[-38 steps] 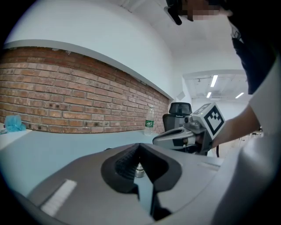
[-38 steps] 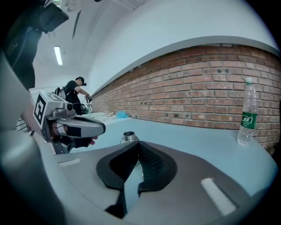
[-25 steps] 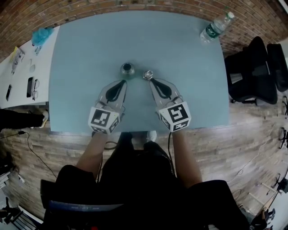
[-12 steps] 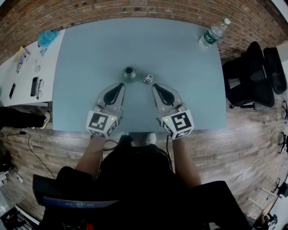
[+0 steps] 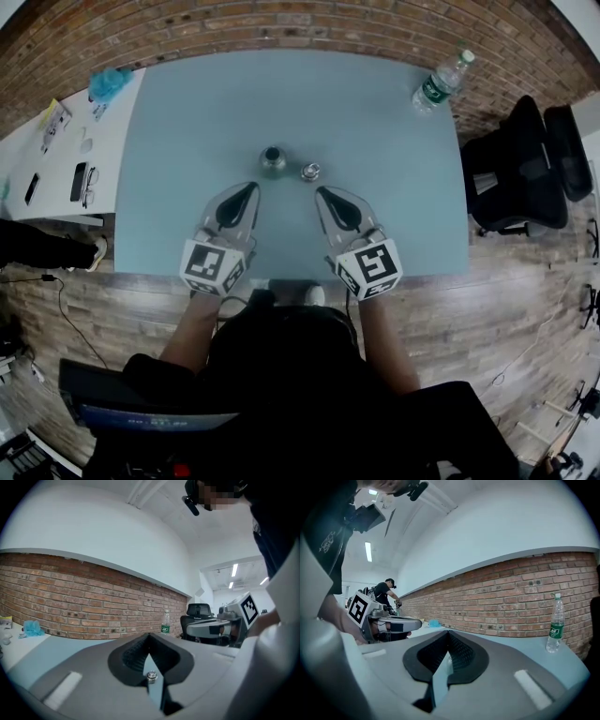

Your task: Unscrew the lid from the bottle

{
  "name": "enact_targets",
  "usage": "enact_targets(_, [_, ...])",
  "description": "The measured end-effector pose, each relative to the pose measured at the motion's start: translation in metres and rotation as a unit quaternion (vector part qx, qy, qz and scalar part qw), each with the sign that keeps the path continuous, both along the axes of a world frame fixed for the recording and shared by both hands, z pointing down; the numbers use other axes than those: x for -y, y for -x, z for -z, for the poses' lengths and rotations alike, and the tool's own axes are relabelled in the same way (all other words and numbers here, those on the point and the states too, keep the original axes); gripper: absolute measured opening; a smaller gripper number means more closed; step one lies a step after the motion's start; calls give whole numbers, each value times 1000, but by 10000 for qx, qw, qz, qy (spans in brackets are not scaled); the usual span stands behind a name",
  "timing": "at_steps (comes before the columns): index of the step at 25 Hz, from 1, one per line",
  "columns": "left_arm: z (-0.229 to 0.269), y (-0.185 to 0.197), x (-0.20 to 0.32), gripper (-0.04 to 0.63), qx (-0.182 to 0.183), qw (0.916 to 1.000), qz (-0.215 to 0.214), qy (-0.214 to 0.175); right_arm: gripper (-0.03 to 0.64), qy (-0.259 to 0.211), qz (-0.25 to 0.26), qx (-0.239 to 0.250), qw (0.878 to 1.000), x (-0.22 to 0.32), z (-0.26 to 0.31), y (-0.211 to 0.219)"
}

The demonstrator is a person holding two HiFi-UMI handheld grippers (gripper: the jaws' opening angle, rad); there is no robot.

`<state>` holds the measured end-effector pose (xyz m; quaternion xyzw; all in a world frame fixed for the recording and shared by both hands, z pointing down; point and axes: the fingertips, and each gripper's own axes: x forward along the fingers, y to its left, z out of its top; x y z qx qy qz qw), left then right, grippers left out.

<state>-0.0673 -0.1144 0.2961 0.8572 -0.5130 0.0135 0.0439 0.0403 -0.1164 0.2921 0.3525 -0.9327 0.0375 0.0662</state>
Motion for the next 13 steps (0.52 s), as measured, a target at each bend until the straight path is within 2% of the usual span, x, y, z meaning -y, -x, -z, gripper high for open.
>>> enact_targets(13, [8,8,-15,-2,-12,9999,118,-70,2,-100,-71,-138,9998,-11,9,-8])
